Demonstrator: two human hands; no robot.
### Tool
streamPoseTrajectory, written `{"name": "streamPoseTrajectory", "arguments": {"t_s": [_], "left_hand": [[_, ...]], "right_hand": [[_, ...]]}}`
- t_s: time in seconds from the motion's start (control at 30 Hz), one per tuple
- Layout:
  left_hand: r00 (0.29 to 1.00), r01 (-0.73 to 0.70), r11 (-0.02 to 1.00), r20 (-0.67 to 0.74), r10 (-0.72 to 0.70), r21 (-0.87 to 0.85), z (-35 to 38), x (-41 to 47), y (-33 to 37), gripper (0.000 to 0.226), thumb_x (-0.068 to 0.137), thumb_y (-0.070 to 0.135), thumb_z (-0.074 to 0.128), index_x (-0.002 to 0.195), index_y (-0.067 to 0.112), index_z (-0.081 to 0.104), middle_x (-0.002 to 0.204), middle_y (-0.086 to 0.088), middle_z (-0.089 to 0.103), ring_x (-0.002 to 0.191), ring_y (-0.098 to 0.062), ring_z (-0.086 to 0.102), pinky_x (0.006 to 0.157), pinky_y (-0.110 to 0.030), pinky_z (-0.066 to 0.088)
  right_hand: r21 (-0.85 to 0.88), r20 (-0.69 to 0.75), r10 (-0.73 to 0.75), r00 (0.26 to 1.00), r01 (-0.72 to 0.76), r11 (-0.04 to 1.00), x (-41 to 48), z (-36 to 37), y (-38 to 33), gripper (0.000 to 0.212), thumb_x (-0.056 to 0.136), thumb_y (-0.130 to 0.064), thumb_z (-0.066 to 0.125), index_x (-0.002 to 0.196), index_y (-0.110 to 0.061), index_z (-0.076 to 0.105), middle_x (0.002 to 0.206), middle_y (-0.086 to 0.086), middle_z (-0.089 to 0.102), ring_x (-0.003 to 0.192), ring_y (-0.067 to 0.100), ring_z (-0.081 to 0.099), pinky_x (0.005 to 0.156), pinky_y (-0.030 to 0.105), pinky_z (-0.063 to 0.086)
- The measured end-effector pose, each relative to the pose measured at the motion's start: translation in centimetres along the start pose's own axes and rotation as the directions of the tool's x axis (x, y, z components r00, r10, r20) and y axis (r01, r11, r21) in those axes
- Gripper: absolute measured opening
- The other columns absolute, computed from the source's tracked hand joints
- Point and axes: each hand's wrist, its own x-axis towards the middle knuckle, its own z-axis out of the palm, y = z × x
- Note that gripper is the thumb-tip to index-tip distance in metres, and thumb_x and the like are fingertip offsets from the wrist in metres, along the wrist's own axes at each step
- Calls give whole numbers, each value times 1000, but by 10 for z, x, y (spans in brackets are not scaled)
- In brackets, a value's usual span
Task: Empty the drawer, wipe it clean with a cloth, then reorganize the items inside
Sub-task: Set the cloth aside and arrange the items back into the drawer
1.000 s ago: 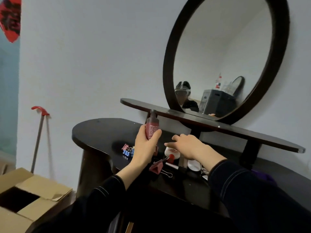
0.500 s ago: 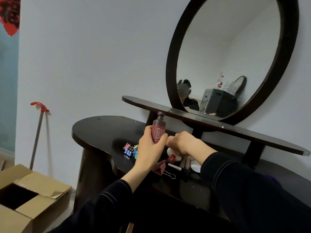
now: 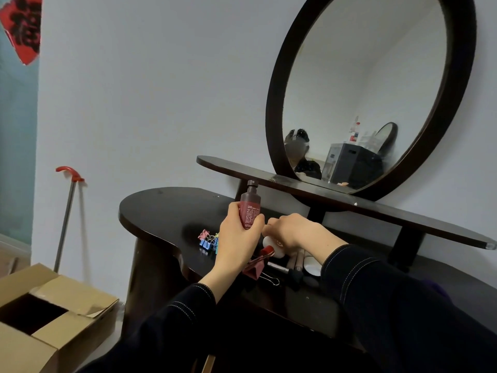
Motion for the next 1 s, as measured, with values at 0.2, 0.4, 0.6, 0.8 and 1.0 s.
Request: {"name": "streamPoseTrajectory", "arguments": {"t_s": [0.2,0.4,0.6,0.8,1.0], "left_hand": [[999,-41,998,1,41,39,0,-1,0,25,82,45,62,99,31,50,80,4,58,64,1,54,54,-11,43],[999,-34,999,-18,34,9,-3,0,0,20,85,40,64,97,32,50,82,2,61,63,1,57,55,-14,46],[968,-151,984,-216,129,-90,-15,-20,26,13,94,23,65,98,25,54,75,13,60,63,0,53,60,-17,45],[973,-181,965,106,203,-192,-40,-114,56,18,86,40,66,94,25,62,77,5,61,69,-5,55,63,-16,46],[820,307,941,542,-184,-144,-61,-238,13,39,87,35,72,124,27,62,117,-8,71,109,-25,68,89,-32,56]], "right_hand": [[-4,57,10,998,-9,1000,2,-15,5,69,76,-15,79,135,-23,44,105,3,65,90,26,66,74,37,55],[-47,-154,61,986,-69,997,-12,-2,13,36,82,-35,77,113,-23,64,110,1,66,101,26,66,72,36,51],[337,-529,409,743,-258,905,-69,9,24,35,87,-49,68,106,-21,60,106,-1,66,99,25,64,65,33,38],[944,-328,705,629,184,274,-170,52,-49,41,72,-63,72,81,-24,62,75,-8,67,68,9,63,57,38,50],[930,-111,478,871,260,-259,-244,131,-175,36,74,-56,80,101,-39,62,102,-18,73,91,0,70,71,26,60]]}}
